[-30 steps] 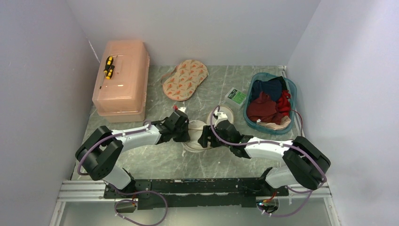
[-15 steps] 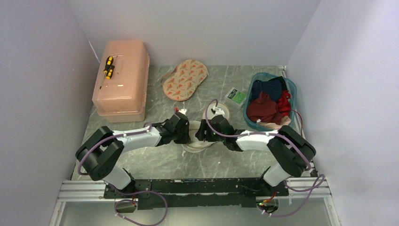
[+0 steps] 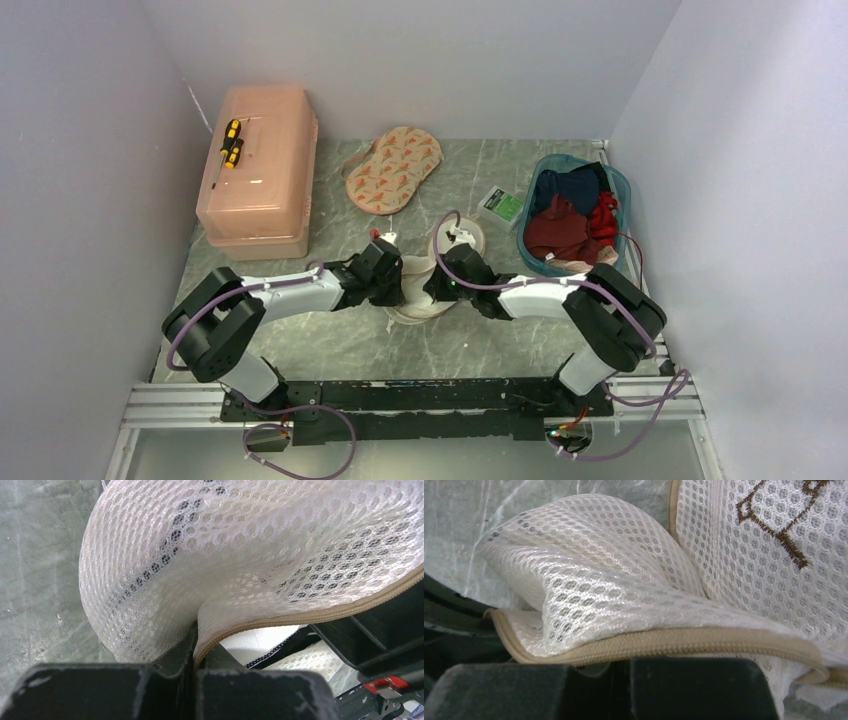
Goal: Unzip the laundry bag and remove the bra
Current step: Pick up the bra from the laundry bag.
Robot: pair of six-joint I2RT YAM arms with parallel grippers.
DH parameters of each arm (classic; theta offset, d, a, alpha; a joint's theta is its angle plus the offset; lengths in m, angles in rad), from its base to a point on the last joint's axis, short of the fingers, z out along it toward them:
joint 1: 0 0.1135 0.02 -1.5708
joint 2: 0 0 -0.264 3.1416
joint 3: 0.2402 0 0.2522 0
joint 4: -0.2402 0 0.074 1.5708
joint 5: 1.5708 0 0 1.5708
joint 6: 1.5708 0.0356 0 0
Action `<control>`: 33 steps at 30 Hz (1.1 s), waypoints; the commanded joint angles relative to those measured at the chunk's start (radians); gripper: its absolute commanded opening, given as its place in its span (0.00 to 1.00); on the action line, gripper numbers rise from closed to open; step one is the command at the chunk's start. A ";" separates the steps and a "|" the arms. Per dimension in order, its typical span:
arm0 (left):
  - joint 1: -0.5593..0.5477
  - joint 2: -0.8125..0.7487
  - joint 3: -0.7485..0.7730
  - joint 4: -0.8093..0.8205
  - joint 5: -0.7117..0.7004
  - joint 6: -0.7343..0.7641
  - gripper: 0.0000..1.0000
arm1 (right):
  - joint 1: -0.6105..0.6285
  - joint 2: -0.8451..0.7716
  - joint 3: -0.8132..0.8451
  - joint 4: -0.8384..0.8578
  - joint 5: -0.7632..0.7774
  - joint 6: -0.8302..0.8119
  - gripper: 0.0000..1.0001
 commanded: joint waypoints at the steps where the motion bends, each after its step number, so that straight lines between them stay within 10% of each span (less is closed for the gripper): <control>1: -0.010 -0.043 -0.004 -0.036 -0.009 -0.003 0.03 | 0.015 -0.095 -0.008 -0.059 -0.032 -0.025 0.00; 15: 0.002 -0.187 0.121 -0.250 -0.175 -0.031 0.04 | 0.016 -0.526 -0.089 -0.159 -0.169 -0.303 0.00; 33: 0.112 -0.125 0.271 -0.289 -0.082 0.002 0.08 | 0.117 -0.626 -0.099 -0.153 -0.188 -0.455 0.00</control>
